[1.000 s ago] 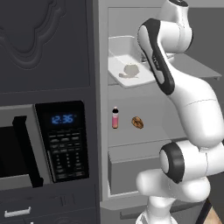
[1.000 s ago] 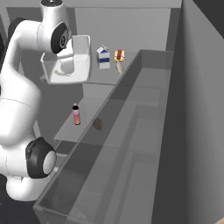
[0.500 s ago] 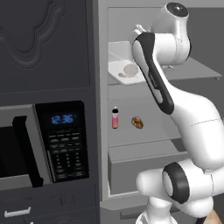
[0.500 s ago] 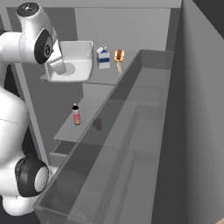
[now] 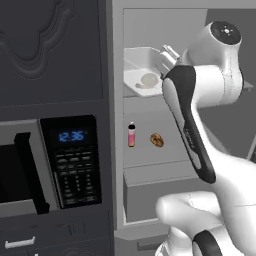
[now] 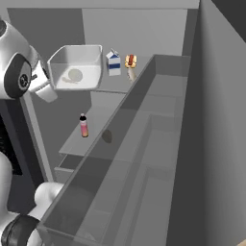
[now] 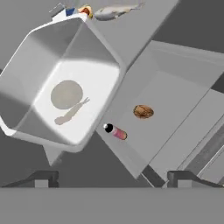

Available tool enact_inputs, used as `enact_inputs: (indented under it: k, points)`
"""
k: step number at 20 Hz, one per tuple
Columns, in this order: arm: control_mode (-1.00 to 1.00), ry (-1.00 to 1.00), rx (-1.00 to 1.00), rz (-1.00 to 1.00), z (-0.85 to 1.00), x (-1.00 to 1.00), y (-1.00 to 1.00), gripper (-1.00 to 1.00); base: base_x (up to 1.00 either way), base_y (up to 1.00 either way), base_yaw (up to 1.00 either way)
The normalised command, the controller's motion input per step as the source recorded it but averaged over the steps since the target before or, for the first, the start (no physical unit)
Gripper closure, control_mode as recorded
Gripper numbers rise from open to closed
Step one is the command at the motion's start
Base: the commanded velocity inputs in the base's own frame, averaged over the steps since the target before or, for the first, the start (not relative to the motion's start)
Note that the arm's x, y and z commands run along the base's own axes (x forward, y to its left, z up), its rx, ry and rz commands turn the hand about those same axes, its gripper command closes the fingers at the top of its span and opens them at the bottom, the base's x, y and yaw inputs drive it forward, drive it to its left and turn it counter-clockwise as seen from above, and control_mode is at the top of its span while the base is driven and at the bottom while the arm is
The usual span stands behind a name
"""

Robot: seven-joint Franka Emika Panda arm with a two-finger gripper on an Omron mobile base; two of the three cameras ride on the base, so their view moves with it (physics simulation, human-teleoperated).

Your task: Place the tupperware on the top shelf of the fridge. Make space for the tupperware among the existing items by rearranging them on the shelves if needed. Close the fridge door when finished.

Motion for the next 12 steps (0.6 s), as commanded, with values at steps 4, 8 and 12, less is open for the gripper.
enact_inputs:
  k: [4, 8, 12]
  points:
    - [-1.00, 0.00, -0.08, 0.30, -0.40, -1.00, -0.52, -1.00, 0.00, 0.00, 0.00]
    - [-1.00, 0.01, -0.13, 0.47, -0.37, -1.00, -0.44, -1.00, 0.00, 0.00, 0.00]
    - [-1.00, 0.21, -0.17, 0.19, -0.45, -0.24, -0.14, -1.00, 0.00, 0.00, 0.00]
